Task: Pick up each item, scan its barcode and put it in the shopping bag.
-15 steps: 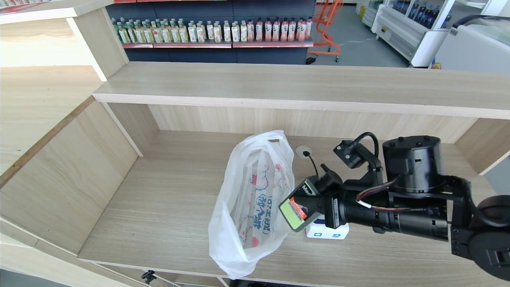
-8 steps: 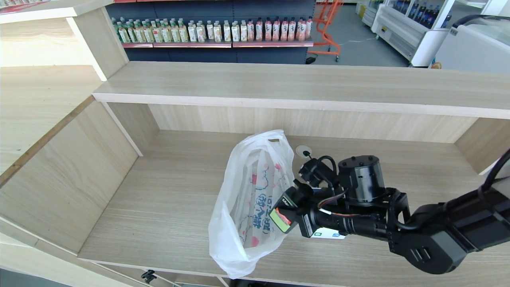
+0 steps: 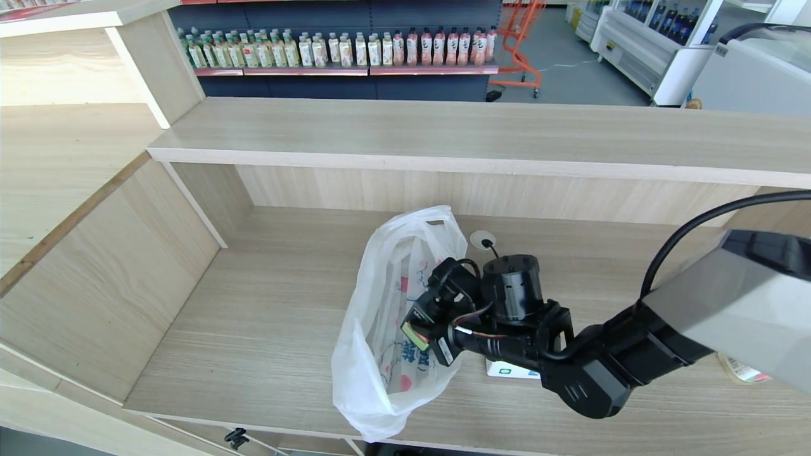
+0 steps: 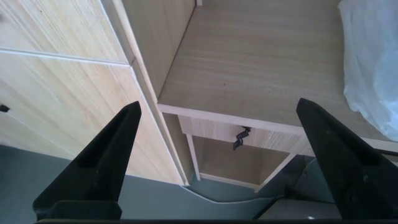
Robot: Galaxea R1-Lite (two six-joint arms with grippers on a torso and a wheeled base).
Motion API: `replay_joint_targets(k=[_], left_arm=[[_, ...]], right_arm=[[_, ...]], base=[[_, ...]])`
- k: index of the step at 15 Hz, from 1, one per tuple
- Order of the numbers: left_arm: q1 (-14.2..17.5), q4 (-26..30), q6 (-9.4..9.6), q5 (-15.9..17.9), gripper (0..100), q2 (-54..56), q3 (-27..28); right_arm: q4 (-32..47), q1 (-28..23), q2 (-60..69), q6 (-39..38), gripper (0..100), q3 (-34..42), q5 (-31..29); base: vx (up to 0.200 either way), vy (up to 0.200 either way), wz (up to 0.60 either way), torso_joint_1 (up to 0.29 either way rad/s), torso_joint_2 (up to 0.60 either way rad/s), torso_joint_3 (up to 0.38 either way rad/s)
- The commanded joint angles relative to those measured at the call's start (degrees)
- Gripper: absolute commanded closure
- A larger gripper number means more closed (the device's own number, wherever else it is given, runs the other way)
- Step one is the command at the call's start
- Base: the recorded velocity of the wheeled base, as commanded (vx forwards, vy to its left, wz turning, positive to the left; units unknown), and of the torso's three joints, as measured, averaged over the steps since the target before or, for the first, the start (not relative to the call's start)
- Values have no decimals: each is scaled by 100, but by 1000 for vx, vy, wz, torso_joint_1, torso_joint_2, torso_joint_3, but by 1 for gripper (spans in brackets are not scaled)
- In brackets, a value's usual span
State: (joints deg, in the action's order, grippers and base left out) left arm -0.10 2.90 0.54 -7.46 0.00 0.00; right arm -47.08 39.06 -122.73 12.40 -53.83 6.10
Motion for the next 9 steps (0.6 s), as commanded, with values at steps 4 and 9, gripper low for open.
replay_joint_targets(k=[4,9], left_arm=[[1,0,-1,-1,0,-9,0],[1,0,-1,-1,0,-9,0]], right_arm=[[-117,-12,-462,-1,100,-514,-65],[-117,76,-488,-598,0,-962,32]], base=[[0,0,0,0,0,0],[0,0,0,0,0,0]])
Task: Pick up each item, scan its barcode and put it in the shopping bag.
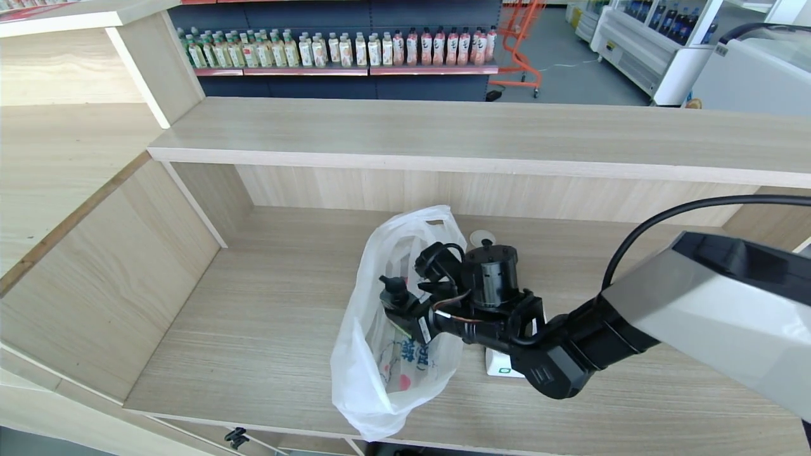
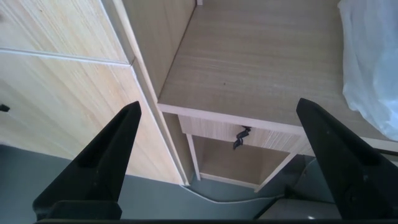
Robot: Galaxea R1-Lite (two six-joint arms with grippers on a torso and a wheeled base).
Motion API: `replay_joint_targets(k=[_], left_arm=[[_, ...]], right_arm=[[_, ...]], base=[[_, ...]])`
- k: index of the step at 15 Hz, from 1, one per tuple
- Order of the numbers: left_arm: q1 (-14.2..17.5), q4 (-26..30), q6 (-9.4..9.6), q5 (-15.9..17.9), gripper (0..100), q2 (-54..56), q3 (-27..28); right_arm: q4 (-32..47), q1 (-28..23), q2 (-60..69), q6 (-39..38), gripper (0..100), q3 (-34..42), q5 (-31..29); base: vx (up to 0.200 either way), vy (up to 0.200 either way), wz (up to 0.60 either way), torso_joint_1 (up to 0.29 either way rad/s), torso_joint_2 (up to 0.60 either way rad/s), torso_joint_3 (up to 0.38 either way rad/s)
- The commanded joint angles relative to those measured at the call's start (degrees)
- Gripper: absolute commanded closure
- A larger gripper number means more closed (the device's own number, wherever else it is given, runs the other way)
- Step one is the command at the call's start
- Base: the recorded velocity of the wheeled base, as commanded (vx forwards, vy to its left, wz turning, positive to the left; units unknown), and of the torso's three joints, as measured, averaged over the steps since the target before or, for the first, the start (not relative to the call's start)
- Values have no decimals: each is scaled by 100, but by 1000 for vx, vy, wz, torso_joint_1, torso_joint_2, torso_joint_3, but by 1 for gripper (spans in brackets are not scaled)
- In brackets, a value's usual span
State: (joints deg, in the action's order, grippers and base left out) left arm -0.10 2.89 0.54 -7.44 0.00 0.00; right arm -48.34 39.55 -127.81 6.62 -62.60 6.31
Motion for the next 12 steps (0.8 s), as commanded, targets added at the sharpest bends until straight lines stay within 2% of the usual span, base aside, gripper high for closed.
replay_joint_targets(k=[1,3,6,9,11,12], left_arm=[[1,1,-1,-3,0,-9,0],[1,1,-1,-3,0,-9,0],[1,1,-1,-3,0,-9,0],[1,1,-1,-3,0,-9,0],[1,1,-1,-3,0,-9,0],[1,1,-1,-3,0,-9,0]], right_arm=[[52,-35,98,-196,0,-59,72],[52,-158,388,-1260,0,99,107],[70,-334,1109,-2446,0,521,116],[193,-377,2620,-2604,0,1760,256],[764,-738,3763,-2490,0,2199,230],[1292,-1107,4334,-2235,0,2278,221]], base=[[0,0,0,0,0,0],[0,0,0,0,0,0],[0,0,0,0,0,0],[0,0,0,0,0,0],[0,0,0,0,0,0],[0,0,0,0,0,0]])
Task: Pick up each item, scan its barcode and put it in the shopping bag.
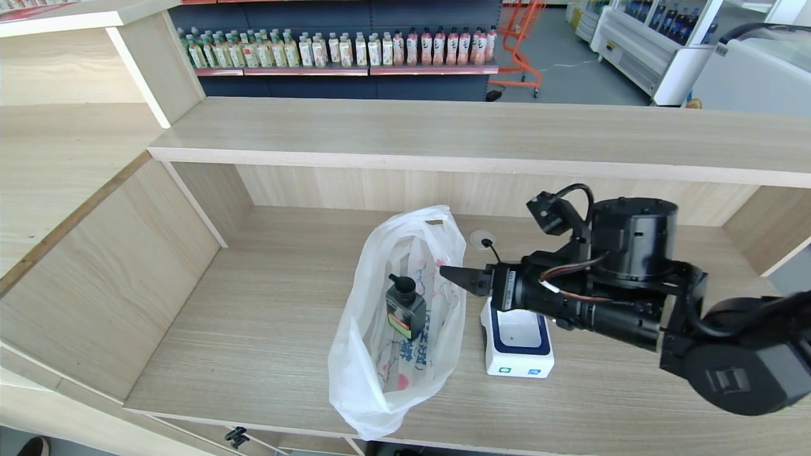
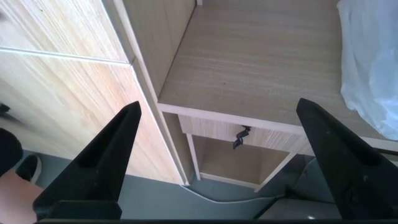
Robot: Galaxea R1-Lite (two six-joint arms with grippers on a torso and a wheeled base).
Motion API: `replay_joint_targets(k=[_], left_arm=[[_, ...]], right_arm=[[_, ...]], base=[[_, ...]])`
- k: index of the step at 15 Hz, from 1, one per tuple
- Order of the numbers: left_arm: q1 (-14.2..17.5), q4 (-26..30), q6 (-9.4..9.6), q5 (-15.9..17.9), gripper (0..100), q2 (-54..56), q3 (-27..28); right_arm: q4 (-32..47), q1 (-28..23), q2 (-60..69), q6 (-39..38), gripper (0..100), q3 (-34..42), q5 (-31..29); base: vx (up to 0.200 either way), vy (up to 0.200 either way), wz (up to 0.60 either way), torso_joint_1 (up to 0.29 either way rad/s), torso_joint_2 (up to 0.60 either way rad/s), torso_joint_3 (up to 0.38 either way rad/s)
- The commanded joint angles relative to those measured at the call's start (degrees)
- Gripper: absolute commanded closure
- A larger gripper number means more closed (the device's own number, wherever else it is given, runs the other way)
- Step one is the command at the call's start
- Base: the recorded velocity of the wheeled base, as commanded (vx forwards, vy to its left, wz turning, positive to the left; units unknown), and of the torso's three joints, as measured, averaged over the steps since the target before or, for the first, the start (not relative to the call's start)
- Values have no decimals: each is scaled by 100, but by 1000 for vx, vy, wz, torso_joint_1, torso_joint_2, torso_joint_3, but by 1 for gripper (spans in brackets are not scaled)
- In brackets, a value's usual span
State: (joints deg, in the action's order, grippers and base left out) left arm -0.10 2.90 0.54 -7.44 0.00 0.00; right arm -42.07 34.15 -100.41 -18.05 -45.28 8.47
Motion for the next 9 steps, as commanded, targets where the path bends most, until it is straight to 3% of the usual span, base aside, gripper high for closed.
replay_joint_targets(k=[1,2,4,9], left_arm=[[1,0,-1,-3,0,-9,0],[1,0,-1,-3,0,-9,0],[1,0,-1,-3,0,-9,0],[1,0,-1,-3,0,-9,0]], right_arm=[[973,-760,1868,364,0,546,5],[1799,-1121,2492,417,0,564,14],[2432,-1402,2966,390,0,827,49],[2458,-1674,3080,417,0,1065,40]], base=[[0,0,0,0,0,0],[0,0,0,0,0,0],[0,0,0,0,0,0],[0,0,0,0,0,0]])
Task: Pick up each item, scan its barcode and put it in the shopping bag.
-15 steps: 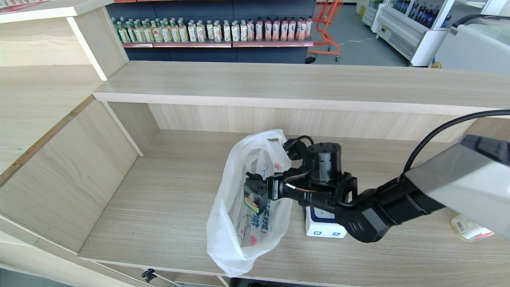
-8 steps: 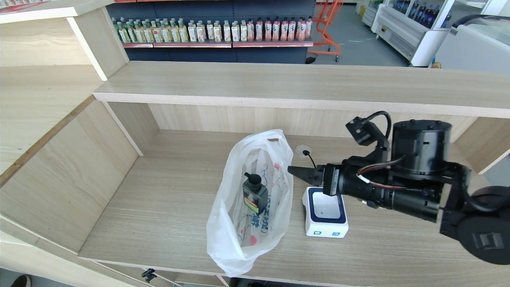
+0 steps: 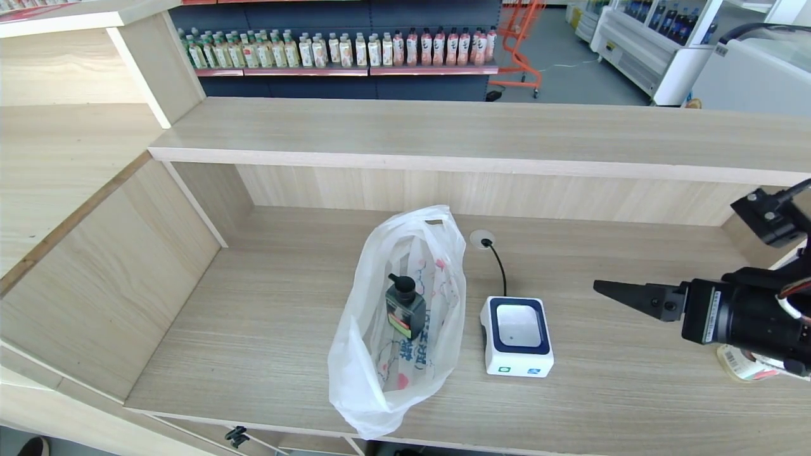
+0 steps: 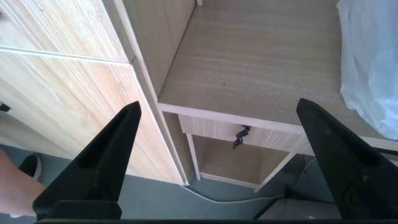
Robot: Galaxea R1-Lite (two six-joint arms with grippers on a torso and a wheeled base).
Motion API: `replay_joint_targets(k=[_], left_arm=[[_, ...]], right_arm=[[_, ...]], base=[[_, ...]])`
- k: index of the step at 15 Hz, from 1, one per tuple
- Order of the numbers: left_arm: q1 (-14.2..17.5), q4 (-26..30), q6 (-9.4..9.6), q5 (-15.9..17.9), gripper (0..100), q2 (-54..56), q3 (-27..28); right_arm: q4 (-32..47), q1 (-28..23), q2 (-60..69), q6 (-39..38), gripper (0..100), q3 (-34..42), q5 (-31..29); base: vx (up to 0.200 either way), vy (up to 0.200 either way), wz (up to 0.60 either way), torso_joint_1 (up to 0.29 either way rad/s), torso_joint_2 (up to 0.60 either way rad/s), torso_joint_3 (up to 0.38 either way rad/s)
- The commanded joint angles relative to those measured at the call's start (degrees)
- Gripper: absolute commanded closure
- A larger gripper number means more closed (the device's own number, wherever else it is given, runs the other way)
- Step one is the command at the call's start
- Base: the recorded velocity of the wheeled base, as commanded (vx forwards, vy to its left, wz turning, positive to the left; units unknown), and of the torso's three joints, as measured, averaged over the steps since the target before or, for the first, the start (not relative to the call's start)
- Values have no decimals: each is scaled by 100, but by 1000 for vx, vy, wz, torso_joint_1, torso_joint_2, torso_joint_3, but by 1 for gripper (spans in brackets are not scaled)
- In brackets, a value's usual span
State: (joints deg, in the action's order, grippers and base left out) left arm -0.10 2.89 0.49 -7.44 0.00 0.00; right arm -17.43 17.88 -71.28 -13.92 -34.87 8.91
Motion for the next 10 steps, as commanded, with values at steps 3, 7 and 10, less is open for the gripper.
replay_joint_targets(k=[3,7,10], left_arm=[[1,1,-5,-3,0,-9,0],[1,1,-5,-3,0,-9,0],[1,1,-5,-3,0,-9,0]], right_arm=[[152,-39,316,12,0,41,-3],[311,-57,457,12,0,59,-30],[328,-92,554,21,0,68,-30]], base=[[-133,0,0,2,0,0],[-200,0,0,-1,1,4],[0,0,0,0,0,0]])
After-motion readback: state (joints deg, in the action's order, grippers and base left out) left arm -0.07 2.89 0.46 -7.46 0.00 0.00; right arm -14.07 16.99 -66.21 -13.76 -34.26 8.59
